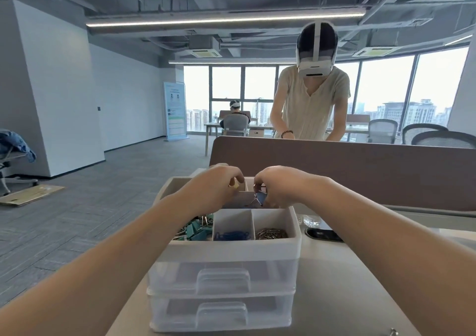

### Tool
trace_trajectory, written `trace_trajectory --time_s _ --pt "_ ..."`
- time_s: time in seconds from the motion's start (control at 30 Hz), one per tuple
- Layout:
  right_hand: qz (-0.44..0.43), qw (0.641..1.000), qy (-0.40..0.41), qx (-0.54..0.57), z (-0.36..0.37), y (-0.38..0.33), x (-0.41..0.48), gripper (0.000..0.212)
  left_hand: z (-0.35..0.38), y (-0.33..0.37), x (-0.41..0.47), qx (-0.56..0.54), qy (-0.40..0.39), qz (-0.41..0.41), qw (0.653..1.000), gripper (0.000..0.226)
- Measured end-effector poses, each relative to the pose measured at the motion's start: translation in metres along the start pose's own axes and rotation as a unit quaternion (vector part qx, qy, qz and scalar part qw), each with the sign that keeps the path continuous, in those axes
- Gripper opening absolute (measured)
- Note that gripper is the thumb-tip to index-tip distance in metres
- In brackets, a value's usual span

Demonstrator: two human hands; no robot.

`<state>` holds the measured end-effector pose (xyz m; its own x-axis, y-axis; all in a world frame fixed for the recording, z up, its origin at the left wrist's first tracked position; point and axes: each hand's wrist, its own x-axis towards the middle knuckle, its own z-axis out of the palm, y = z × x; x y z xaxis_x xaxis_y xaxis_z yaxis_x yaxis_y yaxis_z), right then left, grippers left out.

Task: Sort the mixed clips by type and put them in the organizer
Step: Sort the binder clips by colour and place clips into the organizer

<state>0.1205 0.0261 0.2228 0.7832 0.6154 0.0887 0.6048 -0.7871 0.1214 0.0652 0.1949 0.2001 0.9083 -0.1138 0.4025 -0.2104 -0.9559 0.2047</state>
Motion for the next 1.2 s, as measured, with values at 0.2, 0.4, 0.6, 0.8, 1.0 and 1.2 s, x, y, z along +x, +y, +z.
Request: trace_trajectory --time_s 0.2,0.4,0.6,0.8,1.0,1.2 --pt "-0.038 0.999 -0.025 0.029 -0.012 -0.006 0.001 0.050 -0.008 0.005 -0.009 -0.041 0.025 0.007 0.999 0.013" --pt "-0.043 0.998 -0.010 0.033 -0.006 -0.007 0.004 0.049 -0.007 0.012 -0.010 -0.085 0.034 0.002 0.996 0.014" --pt "-0.032 0.998 0.017 0.042 -0.002 -0.002 -0.003 0.045 -0.007 0.020 -0.012 -0.100 0.042 -0.005 0.994 0.018" --pt "-0.014 0.995 0.069 0.067 0.002 0.010 -0.010 0.035 -0.005 0.033 -0.016 -0.103 0.038 0.000 0.994 0.017" --pt "0.014 0.980 0.153 0.128 0.004 0.027 -0.053 0.012 0.003 0.063 -0.028 -0.127 0.063 0.017 0.990 0.017" --pt "0.083 0.971 0.141 0.172 0.030 0.055 -0.143 0.014 0.029 0.132 -0.055 -0.194 0.028 0.076 0.978 0.015"
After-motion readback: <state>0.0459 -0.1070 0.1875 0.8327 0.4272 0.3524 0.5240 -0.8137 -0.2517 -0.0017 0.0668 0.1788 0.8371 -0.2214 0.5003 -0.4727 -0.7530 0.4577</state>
